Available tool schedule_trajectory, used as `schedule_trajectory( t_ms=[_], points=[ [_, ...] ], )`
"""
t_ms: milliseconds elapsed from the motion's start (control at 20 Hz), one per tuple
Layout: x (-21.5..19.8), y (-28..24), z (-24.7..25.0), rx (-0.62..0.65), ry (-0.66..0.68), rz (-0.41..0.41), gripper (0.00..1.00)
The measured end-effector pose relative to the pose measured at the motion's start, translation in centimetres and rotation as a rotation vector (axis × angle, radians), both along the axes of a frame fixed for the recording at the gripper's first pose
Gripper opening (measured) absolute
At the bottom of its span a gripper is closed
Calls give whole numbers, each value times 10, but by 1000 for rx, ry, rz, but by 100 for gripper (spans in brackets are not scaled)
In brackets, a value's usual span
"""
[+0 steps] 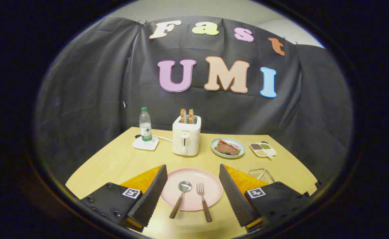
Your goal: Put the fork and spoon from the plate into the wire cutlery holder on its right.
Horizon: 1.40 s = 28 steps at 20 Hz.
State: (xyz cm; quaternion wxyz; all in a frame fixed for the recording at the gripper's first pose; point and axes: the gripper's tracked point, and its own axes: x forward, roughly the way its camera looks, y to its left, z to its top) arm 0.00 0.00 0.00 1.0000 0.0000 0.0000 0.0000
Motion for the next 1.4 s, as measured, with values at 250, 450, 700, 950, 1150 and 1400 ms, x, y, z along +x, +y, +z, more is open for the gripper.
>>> schedule_trajectory(
  t_ms=[250,450,700,950,1150,1400],
  points=[
    [6,-13,-26,-23,28,91,100],
    [4,-22,-52,-33,78,130,100],
    [1,-38,-83,-36,132,131,100],
    [0,-42,-104,-35,170,124,100],
    [4,-44,-117,-45,204,105,100],
    [15,-37,-143,-44,281,90,98]
  ],
)
